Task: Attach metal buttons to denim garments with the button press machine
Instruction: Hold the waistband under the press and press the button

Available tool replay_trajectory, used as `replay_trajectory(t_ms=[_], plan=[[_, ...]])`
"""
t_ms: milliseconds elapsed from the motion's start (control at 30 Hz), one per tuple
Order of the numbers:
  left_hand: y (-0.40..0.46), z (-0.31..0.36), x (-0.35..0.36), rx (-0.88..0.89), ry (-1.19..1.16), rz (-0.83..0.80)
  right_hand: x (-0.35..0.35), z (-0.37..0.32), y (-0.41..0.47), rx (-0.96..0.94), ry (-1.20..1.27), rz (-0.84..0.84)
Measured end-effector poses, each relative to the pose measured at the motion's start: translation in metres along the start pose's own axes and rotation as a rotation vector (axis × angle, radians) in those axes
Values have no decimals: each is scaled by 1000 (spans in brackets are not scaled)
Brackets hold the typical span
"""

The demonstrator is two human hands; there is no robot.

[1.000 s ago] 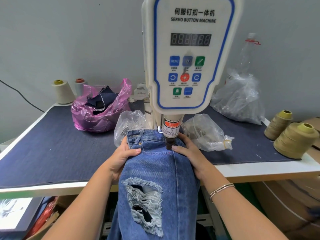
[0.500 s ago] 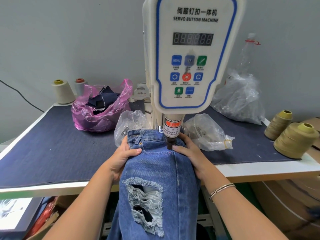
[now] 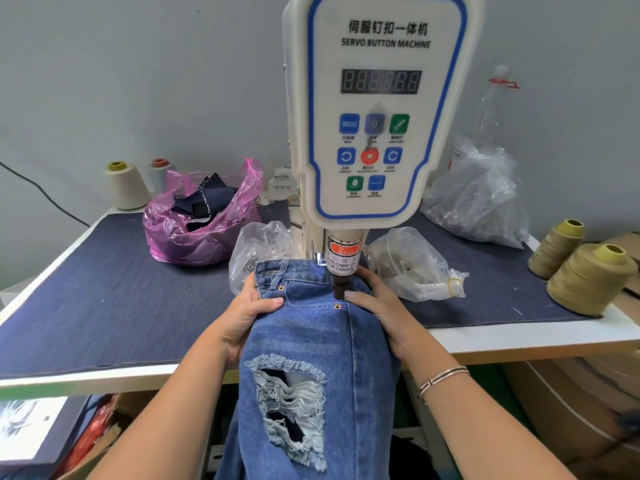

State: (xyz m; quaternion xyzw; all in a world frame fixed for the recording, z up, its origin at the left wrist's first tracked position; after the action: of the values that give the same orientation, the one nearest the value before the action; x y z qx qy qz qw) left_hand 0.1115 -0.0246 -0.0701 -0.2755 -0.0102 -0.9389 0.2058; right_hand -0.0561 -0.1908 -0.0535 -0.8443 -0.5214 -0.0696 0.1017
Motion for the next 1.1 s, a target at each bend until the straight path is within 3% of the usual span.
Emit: replay_trajectory(t_ms=[233,533,733,900,1000,1033,1100], plan=[[-4,4,7,-9,-28,-19,1,-2,-4,28,31,6],[-9,5,13,-119,-60,82,4,-4,-9,133,94,66],[-14,6,15,-170,76,58,1,-16,-26,134,-45,40],[-15,7,14,-192,93,19,-5,-30,-45,133,-404,-88],[-15,8,10,-203,87,26,-31,-62,-47,-118,-346,231],[-15,8,8,-209,77,39,-41,-75,-47,-203,-453,365],[-15,7,6,-248,46,56,-62,-92,-41,-215,-912,560]])
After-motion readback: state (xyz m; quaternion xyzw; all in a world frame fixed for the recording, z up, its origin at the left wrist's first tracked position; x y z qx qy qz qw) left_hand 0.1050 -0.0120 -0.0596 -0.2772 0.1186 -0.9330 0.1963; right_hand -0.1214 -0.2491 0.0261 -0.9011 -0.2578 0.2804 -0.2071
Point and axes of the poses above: each hand's wrist, its own y-axis towards the middle knuckle, its own x-axis out of the palm, z = x × y, the point moved 1 cm from there along y, towards the middle knuckle, and after that the axes turned 5 degrees about -z, right-handed, at the moved point
